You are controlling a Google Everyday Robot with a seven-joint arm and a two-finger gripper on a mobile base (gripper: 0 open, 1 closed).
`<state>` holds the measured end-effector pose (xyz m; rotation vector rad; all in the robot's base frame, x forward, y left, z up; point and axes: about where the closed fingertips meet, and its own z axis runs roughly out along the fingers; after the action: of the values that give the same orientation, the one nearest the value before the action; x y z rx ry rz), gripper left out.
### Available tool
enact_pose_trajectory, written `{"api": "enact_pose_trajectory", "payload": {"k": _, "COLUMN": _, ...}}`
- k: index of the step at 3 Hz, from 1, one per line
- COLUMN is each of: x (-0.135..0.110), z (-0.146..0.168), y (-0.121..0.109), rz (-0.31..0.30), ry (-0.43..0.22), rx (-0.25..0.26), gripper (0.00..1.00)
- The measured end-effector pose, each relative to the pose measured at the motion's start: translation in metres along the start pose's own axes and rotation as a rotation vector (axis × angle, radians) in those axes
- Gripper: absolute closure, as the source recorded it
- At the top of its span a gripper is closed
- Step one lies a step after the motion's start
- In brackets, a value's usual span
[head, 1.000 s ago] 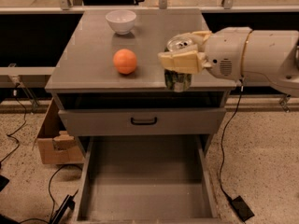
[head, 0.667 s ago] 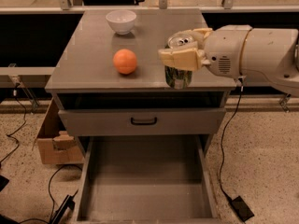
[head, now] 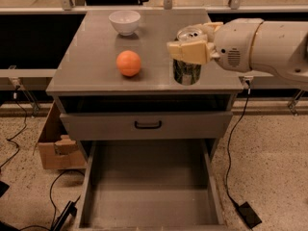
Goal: Pick green can from middle drawer and place on counter
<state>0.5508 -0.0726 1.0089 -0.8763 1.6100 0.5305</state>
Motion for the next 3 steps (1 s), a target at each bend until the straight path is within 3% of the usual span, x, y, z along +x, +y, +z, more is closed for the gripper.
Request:
{"api": "enact_pose_trajectory", "payload": {"k": 2, "x": -0.034, "z": -0.015, "y": -0.115, "rz": 0.163, "ry": -0.075, "rx": 0.204, "gripper": 1.0}}
{"api": "enact_pose_trajectory", "payload": {"k": 3, "x": -0.049, "z": -0.005, "y": -0.17, "rz": 0.208, "ry": -0.148, "rx": 0.261, "gripper": 1.0}}
